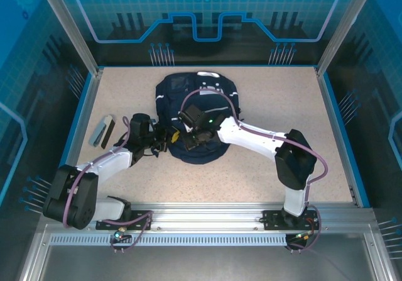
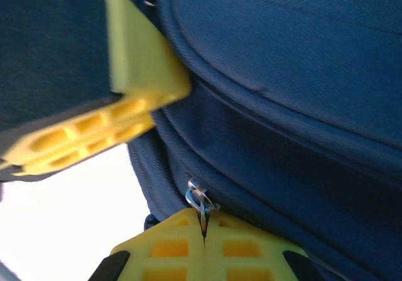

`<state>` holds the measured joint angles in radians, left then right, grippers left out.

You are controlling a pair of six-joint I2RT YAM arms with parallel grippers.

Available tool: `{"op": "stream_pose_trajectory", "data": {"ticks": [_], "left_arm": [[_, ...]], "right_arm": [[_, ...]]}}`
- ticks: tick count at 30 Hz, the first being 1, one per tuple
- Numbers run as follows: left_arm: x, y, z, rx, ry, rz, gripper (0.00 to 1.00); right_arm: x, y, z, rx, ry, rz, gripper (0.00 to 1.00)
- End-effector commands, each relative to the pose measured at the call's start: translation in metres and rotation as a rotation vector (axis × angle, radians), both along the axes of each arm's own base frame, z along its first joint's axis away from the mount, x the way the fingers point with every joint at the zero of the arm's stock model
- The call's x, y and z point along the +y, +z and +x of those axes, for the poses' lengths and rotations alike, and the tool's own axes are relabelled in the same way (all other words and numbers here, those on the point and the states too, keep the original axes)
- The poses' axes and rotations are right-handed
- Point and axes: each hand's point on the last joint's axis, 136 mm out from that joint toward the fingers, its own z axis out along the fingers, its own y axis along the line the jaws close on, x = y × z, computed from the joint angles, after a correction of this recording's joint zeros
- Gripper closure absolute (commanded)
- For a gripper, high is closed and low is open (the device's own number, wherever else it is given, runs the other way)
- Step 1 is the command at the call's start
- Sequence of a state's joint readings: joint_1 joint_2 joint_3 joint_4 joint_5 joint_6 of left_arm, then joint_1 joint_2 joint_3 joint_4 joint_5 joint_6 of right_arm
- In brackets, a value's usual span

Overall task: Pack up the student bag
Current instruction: Zip the student bag at the center of the table.

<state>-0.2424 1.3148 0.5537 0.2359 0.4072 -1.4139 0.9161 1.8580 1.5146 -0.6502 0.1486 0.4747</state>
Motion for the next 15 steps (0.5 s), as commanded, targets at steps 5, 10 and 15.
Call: {"op": "stream_pose_trajectory", "data": {"ticks": [5, 10, 15], "left_arm": [[0.028, -0.012, -0.002, -0.004, 0.050, 0.138, 1.00], [0.034, -0.012, -0.002, -0.003, 0.040, 0.155, 1.00], [0.034, -0.002, 0.004, -0.029, -0.007, 0.188, 1.00]], "right_arm": [[-0.107, -0.007, 0.002, -0.040, -0.215, -0.232, 1.00], [-0.162, -0.005, 0.011, -0.048, -0.328, -0.266, 1.00], [-0.163, 0.005, 0.017, -0.047, -0.300, -0.211, 1.00]]}}
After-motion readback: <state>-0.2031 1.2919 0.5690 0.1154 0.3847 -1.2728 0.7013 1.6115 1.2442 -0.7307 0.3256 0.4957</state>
